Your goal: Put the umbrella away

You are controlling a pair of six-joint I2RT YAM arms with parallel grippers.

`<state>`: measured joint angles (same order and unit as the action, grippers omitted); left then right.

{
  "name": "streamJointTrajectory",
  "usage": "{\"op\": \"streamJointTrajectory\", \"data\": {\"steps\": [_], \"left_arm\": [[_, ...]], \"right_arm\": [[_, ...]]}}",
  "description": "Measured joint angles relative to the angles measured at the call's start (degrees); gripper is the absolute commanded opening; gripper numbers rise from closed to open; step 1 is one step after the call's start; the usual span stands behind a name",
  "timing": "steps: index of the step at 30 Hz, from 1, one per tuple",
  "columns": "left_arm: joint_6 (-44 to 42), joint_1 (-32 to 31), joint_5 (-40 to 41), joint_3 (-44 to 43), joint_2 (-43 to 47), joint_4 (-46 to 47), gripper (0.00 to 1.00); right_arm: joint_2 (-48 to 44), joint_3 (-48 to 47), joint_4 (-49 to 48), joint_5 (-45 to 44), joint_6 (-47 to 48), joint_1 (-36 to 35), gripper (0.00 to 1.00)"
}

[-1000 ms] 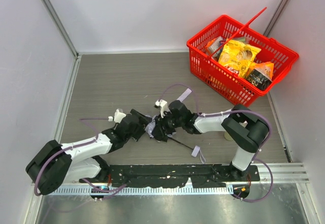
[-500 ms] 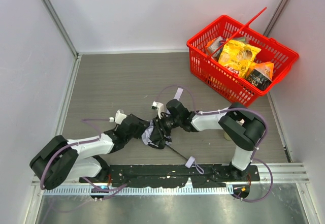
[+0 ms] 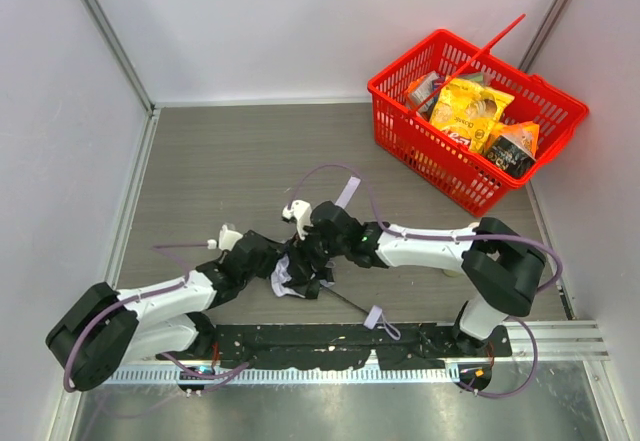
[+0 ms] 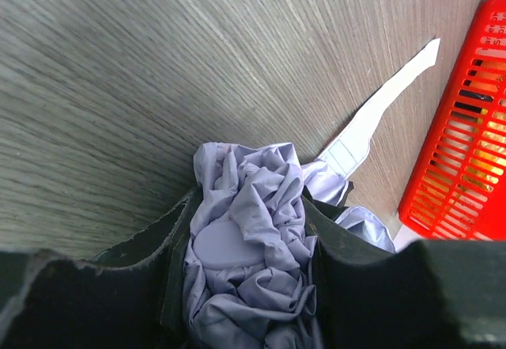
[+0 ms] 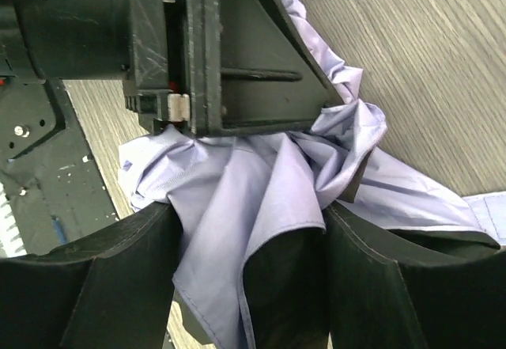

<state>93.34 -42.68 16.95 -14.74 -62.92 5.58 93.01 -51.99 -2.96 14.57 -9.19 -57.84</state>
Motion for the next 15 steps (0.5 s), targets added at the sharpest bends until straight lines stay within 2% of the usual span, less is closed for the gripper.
{"op": "streamJointTrajectory", "data": {"steps": [9, 15], "left_arm": [[4.2, 0.0, -0.3, -1.0, 1.5, -5.1, 0.00], [8.5, 1.2, -0.5, -1.0, 3.5, -8.5, 0.00]], "right_arm": [[4.2, -3.2, 2.9, -10.9, 5.7, -7.2, 0.67], [5.4, -1.9, -1.2, -24.7, 4.9, -11.5, 0.68]]}}
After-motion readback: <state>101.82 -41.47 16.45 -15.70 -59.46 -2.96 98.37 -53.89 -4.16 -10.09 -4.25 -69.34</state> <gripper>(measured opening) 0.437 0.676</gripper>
